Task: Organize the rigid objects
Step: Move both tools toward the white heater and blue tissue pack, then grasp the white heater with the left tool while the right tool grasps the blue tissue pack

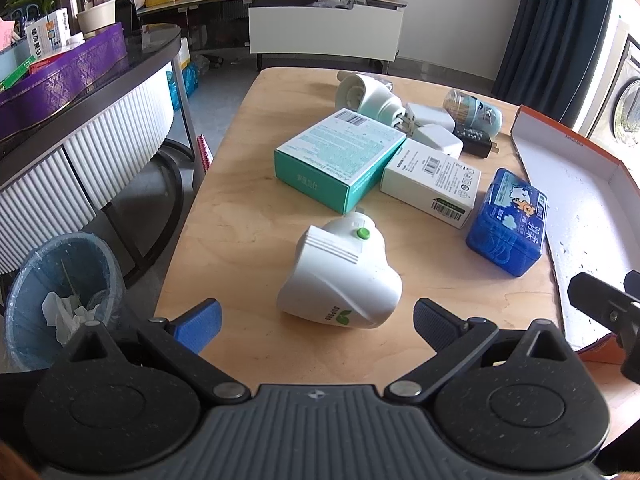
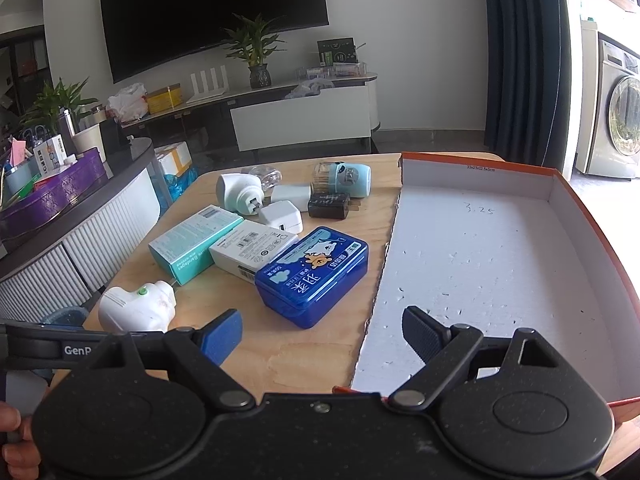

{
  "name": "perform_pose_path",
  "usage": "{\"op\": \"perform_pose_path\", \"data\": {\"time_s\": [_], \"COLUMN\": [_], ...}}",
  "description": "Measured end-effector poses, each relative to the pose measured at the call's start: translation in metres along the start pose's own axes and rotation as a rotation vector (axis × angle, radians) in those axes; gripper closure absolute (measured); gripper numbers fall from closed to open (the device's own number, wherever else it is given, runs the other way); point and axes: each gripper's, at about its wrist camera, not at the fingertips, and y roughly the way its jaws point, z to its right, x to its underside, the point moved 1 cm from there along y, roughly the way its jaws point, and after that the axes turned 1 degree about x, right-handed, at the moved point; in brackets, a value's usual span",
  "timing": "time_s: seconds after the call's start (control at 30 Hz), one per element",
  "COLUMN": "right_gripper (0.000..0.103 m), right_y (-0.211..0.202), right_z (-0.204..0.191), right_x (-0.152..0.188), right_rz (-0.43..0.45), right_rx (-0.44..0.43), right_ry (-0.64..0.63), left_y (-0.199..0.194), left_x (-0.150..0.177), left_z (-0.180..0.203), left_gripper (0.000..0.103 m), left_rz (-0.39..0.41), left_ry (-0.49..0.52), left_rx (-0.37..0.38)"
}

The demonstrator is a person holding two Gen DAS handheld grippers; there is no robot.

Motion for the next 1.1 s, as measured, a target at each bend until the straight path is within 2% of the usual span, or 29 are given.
{"op": "perform_pose_path", "data": {"time_s": [0.23, 0.67, 0.77, 0.93, 1.0, 1.1], "right_gripper": [0.001, 0.001, 0.001, 0.001, 0.001, 0.001], "right_y": [0.005, 0.013, 0.015, 0.022, 0.025, 0.033], "right_z": [-0.001, 0.004, 0.005, 0.005, 0.005, 0.004], "right_x": [0.002, 0.001, 0.0, -0.001, -0.003, -0.007], "right_rz": [0.002, -0.057, -0.045, -0.024, -0.032, -0.054], "right_rx": [0.004, 0.018, 0.014, 0.01, 0.009, -0.001], "right_ry": [-0.009, -0.006, -0.001, -0.002, -0.011, -0.028], "left_y": [0.004, 0.013, 0.016, 0.02, 0.018, 0.017], "left_x": [0.0, -0.002, -0.003, -0.005, -0.005, -0.003], "left_z": [-0.002, -0.005, -0.006, -0.005, -0.002, 0.001], "left_gripper": [0.0, 0.0, 0.0, 0.018, 0.037, 0.038], "left_rz": [-0.007, -0.005, 0.002, 0.033, 0.053, 0.072], "left_ry": [0.0, 0.01, 0.014, 0.045, 0.071, 0.088], "left_rx": [-0.003, 0.002, 0.009, 0.024, 0.039, 0.06]}}
